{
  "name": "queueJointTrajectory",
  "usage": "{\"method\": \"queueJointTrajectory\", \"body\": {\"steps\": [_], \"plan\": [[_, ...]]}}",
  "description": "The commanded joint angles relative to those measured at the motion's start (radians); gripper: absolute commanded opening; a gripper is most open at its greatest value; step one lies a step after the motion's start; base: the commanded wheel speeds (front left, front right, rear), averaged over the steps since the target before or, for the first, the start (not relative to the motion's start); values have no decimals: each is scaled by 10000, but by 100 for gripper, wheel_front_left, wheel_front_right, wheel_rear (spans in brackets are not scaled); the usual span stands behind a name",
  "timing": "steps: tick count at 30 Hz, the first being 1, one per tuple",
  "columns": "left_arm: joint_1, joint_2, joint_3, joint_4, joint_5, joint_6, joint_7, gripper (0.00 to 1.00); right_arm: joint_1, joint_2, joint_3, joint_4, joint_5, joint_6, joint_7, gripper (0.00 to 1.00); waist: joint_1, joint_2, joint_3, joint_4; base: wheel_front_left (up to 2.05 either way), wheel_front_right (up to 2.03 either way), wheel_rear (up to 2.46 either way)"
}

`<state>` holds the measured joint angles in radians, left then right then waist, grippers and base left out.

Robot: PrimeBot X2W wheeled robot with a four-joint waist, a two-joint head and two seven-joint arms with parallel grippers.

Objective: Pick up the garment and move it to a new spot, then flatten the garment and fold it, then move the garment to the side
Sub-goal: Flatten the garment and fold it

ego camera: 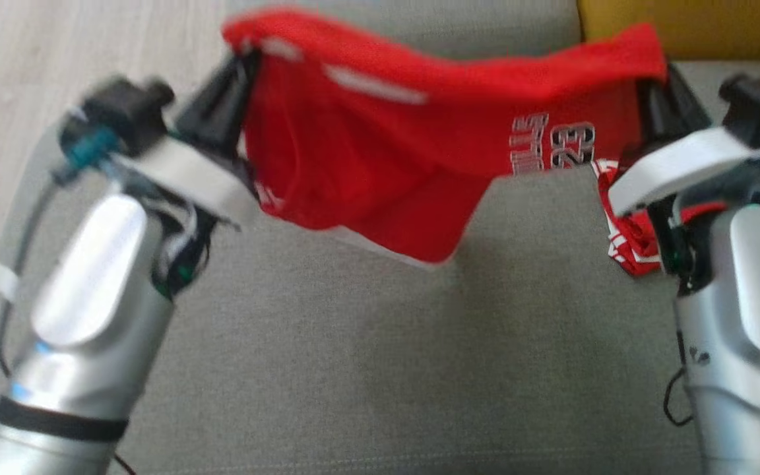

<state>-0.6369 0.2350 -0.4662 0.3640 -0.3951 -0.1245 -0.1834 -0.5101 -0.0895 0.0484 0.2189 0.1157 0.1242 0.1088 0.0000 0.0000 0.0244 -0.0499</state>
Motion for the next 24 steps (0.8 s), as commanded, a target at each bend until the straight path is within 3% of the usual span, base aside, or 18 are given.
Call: {"method": "queueJointTrajectory", "body": {"steps": [1, 7, 12, 20, 24], "plan": [[-722, 416, 533, -622, -206, -44, 261, 0, -500, 73, 160, -436, 52, 65, 148, 0, 0, 0, -166, 82, 0, 0, 0], [-984, 721, 594, -1233, -585, -48, 1092, 0, -739, 229, 347, -401, 250, 65, 513, 0, 0, 0, 33, 157, 0, 0, 0], [-1506, 800, 567, -662, -945, -54, 1319, 0, -1860, 266, 706, 575, 176, 65, 344, 0, 0, 0, 684, 71, 0, 0, 0], [-3882, 806, 784, 1496, -767, -47, -2, 0, -5063, 351, 470, 3172, -498, 65, -1628, 0, 0, 0, 1616, -139, 0, 0, 0], [-4556, 595, 852, 2154, -636, -46, -472, 0, -5731, 381, 106, 4062, -647, 65, -2484, 0, 0, 0, 1804, -131, 0, 0, 0]]}}
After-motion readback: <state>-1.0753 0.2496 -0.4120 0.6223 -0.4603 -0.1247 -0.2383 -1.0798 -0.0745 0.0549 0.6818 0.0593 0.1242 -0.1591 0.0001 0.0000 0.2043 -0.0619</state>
